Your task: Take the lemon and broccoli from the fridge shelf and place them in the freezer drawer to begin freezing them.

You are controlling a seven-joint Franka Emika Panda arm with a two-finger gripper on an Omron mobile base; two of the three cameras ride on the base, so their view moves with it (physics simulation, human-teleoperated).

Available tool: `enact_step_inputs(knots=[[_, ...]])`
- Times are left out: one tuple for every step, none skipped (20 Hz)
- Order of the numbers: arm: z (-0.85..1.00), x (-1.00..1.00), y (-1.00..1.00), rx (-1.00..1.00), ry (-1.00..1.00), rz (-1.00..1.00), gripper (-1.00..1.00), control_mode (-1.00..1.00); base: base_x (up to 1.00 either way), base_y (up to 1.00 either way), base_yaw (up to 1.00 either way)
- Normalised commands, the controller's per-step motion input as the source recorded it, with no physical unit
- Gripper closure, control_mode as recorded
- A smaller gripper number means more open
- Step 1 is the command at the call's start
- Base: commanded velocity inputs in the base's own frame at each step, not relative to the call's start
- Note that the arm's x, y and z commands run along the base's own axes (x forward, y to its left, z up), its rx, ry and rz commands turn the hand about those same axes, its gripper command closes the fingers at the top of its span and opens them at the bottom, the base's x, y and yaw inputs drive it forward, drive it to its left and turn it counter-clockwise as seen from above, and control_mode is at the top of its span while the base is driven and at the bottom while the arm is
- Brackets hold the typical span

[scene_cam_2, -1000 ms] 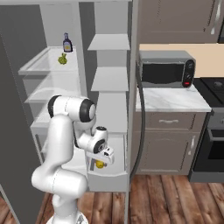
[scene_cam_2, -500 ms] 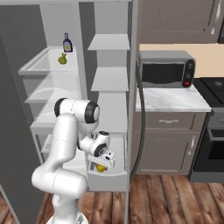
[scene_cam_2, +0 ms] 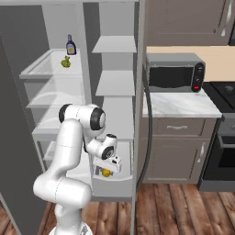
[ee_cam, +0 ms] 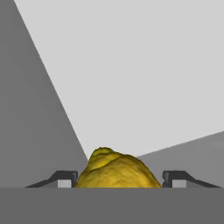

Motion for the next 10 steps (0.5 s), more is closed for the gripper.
enact_step_inputs(knots=[[-0.37,-0.6,0.0,0.02,0.02,0.0,-1.0,-1.0,0.0,0.0,0.0],[-0.39,-0.64,0.0,0.03,0.01,0.0,-1.0,-1.0,0.0,0.0,0.0],[-0.41,-0.59,0.0,0.03,0.02,0.0,-1.0,-1.0,0.0,0.0,0.0],[-0.39,-0.59,0.0,0.03,0.01,0.0,-1.0,-1.0,0.0,0.0,0.0],[-0.38,-0.58,0.0,0.03,0.01,0.0,-1.0,-1.0,0.0,0.0,0.0],[-0.38,-0.57,0.0,0.03,0.0,0.0,-1.0,-1.0,0.0,0.0,0.0],[-0.37,-0.59,0.0,0.02,0.0,0.0,-1.0,-1.0,0.0,0.0,0.0],[-0.36,-0.59,0.0,0.02,0.0,0.0,-1.0,-1.0,0.0,0.0,0.0],[-0.34,-0.59,0.0,0.01,0.0,0.0,-1.0,-1.0,0.0,0.0,0.0],[-0.33,-0.56,0.0,0.01,0.0,0.0,-1.0,-1.0,0.0,0.0,0.0]])
